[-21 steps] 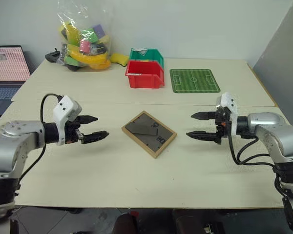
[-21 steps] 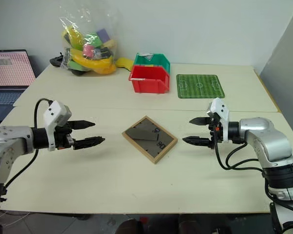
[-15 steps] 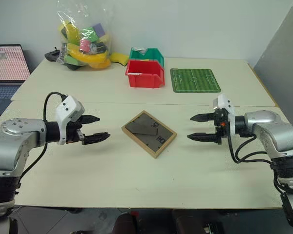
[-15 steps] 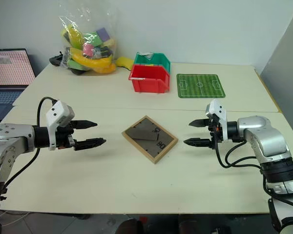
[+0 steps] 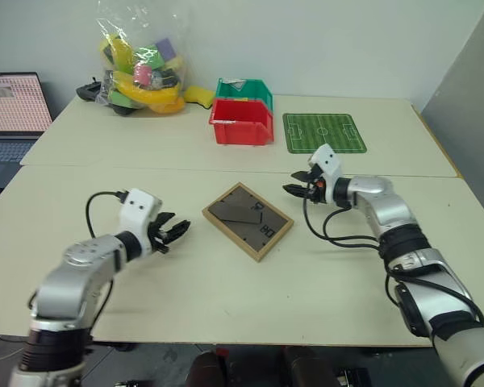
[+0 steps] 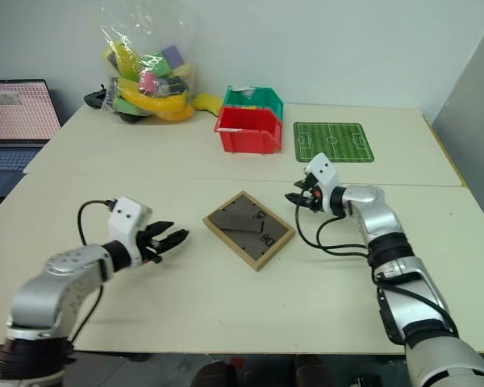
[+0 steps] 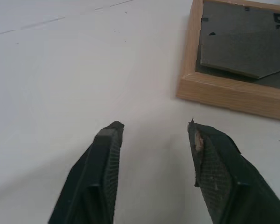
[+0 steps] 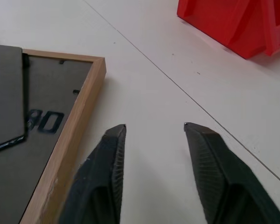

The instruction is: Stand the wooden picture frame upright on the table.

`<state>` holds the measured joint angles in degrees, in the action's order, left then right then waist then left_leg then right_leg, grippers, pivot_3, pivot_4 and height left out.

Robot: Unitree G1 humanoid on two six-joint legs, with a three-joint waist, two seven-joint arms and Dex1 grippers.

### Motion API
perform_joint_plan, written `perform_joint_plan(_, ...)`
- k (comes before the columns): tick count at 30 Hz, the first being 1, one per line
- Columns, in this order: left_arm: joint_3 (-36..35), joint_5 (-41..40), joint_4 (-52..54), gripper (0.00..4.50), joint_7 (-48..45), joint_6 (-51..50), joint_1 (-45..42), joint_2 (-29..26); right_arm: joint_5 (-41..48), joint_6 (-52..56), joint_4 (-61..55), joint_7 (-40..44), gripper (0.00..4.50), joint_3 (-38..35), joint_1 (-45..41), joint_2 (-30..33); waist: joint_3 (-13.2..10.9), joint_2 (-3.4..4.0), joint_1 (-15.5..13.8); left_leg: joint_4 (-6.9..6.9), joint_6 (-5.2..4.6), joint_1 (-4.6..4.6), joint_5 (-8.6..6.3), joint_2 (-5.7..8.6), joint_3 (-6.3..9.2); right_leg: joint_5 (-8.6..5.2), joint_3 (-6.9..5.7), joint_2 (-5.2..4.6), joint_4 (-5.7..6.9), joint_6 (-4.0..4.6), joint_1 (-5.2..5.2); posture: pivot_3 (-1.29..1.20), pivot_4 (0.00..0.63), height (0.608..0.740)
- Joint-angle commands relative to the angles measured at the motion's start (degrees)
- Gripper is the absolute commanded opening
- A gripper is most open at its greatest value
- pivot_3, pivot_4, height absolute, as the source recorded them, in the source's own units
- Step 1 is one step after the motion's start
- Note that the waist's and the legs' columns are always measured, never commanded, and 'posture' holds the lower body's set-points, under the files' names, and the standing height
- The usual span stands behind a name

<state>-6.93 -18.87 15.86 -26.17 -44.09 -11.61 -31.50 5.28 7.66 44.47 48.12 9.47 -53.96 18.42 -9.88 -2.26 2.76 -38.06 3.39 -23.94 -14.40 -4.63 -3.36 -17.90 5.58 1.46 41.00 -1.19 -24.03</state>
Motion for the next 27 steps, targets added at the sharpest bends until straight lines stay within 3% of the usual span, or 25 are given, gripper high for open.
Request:
perform_joint_plan(1,2.3,4.2,1.9,1.36,7.4,1.2,0.5,4.5,-3.0,-4.5,2.2,-0.4,1.03,1.4,-0.7,-1.2,0.0,-0.01,0.0,-0.01,0.00,0.01,0.00,0.03,-0.01,0.00,0.00,0.00,0.01,0.00,0.01,0.00,0.150,0.740)
perform_joint_plan(5,4.6,5.5,1.3,0.40,8.7,2.2,0.5,7.4,-3.3,-4.2,0.8,-1.0,0.01,1.6,0.7,-3.6,0.0,-0.01,0.1,-0.01,0.06,0.03,0.03,0.03,0.00,0.01,-0.03,0.01,0.06,0.00,0.00,0.00,0.150,0.740)
perform_joint_plan(7,6.4,6.0,0.5,0.06,8.3,2.3,-0.4,8.1,-3.6,-3.3,-0.7,-0.3,0.00,2.1,1.5,-4.4,0.0,0.00,0.1,0.01,0.08,0.05,0.05,0.02,0.00,0.00,-0.03,0.02,0.06,0.00,0.02,0.00,0.150,0.740)
perform_joint_plan(11,10.0,6.3,-0.6,0.06,6.1,1.8,-2.9,8.5,-3.5,0.8,-7.6,2.0,0.00,3.1,4.4,-4.3,0.0,0.00,-0.1,0.00,0.10,0.05,0.06,0.05,0.02,0.01,-0.06,0.01,0.06,0.00,0.04,0.00,0.150,0.740)
perform_joint_plan(16,13.9,7.0,-2.6,0.06,2.5,1.9,-6.4,7.9,-2.1,9.8,-24.6,3.5,0.00,3.8,12.2,-1.7,0.0,0.01,-0.9,-0.01,0.08,0.04,0.05,0.06,0.05,0.00,-0.08,0.02,0.04,0.00,0.06,0.00,0.150,0.740)
perform_joint_plan(27,19.9,6.4,0.9,0.06,-7.6,-1.0,-6.6,2.4,1.8,27.8,-54.0,2.1,0.00,2.8,26.9,4.7,0.1,0.04,-1.0,0.00,0.00,0.05,0.00,0.07,0.09,-0.01,-0.05,0.31,0.02,-0.01,0.07,0.00,0.150,0.740)
